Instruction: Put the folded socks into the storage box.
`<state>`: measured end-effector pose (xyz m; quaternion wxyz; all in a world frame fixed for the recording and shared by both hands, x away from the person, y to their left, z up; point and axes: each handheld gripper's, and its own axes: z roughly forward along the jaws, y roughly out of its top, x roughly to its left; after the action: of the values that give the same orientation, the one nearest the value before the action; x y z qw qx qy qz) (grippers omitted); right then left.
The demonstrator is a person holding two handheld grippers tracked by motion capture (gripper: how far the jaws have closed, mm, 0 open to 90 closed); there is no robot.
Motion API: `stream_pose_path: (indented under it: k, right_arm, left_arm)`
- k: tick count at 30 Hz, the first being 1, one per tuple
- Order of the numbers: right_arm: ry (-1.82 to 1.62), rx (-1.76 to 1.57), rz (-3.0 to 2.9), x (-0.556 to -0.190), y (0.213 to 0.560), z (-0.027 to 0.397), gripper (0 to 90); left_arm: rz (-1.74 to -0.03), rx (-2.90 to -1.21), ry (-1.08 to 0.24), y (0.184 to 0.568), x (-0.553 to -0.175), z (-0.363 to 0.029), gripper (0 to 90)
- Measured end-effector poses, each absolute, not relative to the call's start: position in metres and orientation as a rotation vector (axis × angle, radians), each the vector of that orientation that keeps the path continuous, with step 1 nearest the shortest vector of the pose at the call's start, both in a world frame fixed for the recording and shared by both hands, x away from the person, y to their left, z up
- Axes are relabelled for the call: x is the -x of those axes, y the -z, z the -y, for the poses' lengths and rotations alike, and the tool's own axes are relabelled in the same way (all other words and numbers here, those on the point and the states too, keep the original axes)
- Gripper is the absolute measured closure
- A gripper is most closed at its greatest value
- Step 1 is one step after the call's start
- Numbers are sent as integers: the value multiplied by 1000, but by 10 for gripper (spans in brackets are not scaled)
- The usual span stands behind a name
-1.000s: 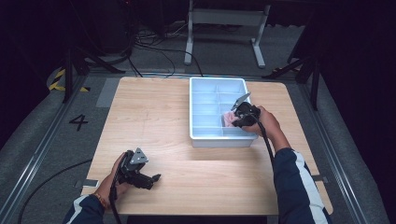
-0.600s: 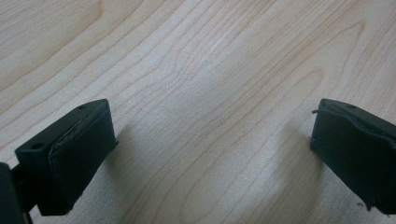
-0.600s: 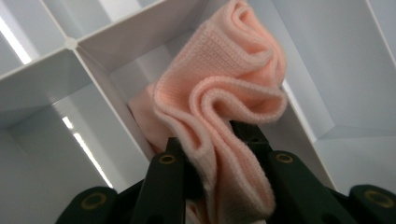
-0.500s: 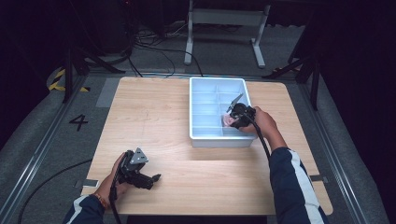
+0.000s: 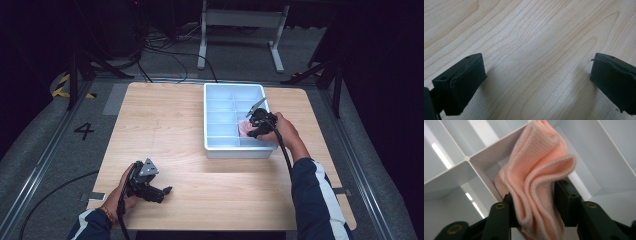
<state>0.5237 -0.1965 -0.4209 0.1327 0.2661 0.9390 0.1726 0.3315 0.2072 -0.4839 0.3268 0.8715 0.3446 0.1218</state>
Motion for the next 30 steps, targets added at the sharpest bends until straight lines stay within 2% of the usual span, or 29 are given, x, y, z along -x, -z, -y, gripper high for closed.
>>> stream_pose_path:
  k: [7,12,15,20,24,27,30]
  right_arm:
    - [-584,-845,-2694,-521,413,209,480]
    - [-632,-856,-2681,-520,410,215,461]
    - [-665,-857,-2673,-519,407,217,504]
    - [-758,-847,-2636,-517,401,219,696]
    - [-711,-820,-2651,-516,402,215,775]
    - [-700,-812,-2654,-515,402,212,782]
    - [-685,-807,-2642,-514,400,213,727]
  left_arm:
    - [-903,-2283,-319,484,-331,-207,1]
    - [-903,-2283,-319,484,-331,-207,2]
    - [-903,-2283,-319,484,-331,-207,2]
    - [-903,-2283,-319,484,-331,-207,1]
    - [-902,-2283,-319,484,-331,-207,1]
    - [-902,-2283,-319,484,-331,-207,1]
    - [-902,-2284,-319,484,-331,-207,1]
